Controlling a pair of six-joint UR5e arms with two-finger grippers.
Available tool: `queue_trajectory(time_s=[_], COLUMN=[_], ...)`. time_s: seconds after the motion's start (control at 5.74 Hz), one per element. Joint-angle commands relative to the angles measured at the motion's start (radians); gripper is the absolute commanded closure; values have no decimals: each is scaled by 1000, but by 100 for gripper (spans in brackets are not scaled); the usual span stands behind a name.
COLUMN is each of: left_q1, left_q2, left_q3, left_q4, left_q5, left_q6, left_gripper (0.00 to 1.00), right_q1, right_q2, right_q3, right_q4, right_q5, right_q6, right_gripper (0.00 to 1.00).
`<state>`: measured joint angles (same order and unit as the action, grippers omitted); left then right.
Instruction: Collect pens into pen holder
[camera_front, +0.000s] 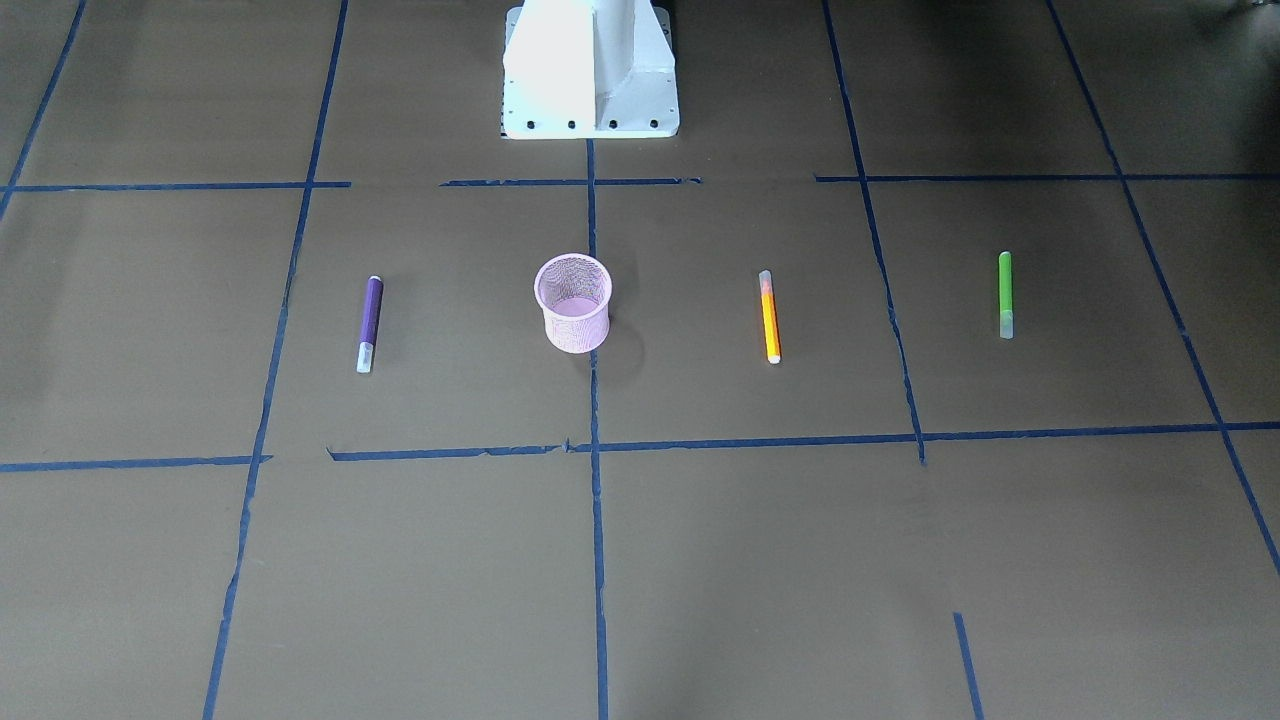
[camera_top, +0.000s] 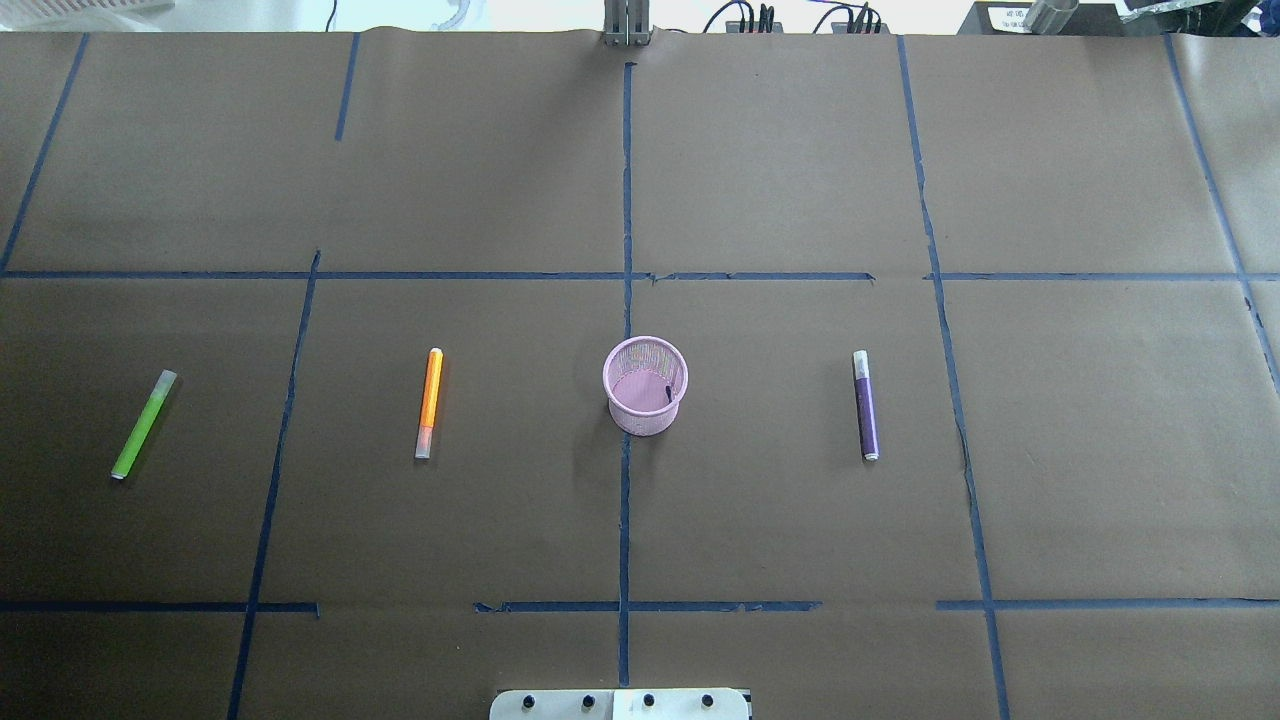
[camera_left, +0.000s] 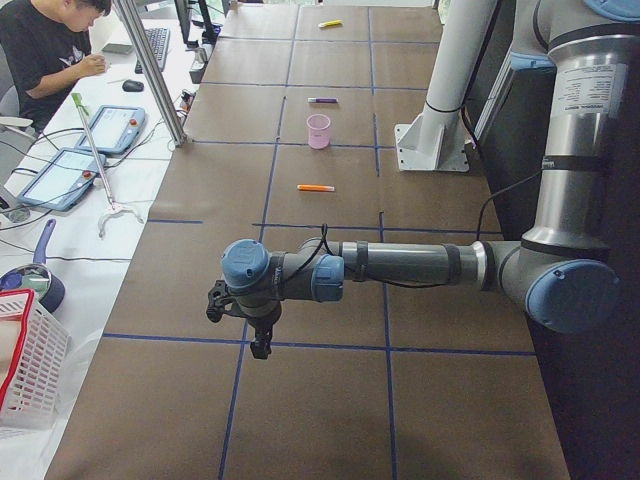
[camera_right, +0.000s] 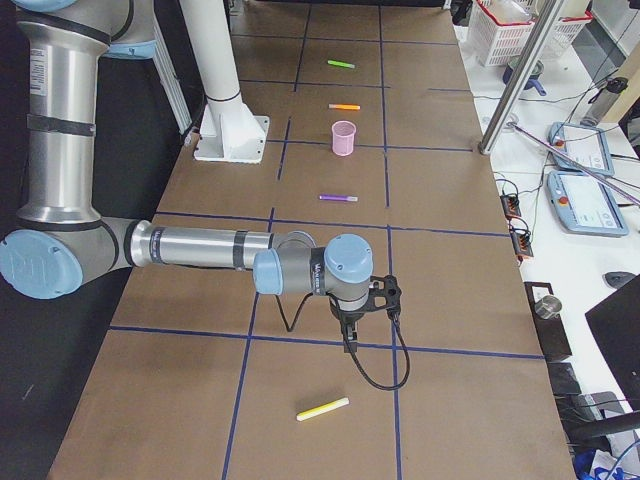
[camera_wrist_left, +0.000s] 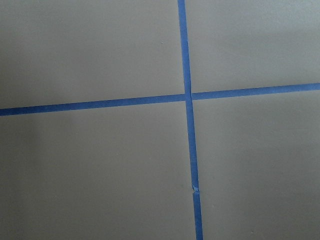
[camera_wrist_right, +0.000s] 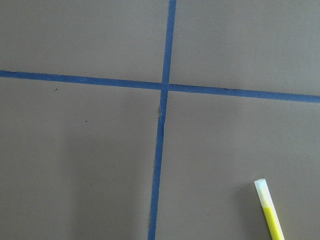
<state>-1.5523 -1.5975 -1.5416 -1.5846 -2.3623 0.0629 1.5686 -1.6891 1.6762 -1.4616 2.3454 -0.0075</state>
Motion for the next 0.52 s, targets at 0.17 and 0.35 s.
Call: queue_trajectory(time_s=[0.17,0.35], left_q1=[0,0], left_q2=[-1,-1], left_q3=[-5,-6], left_q4=[0,0], left_q5=[0,0], left_q6=[0,0], left_gripper=[0,0], right_q1=[1,1], right_q2=[-9,-15], right_q3=[-6,-9], right_q4=[12,13], right_q5=[-2,-8], right_q6=[12,9], right_gripper=[0,0])
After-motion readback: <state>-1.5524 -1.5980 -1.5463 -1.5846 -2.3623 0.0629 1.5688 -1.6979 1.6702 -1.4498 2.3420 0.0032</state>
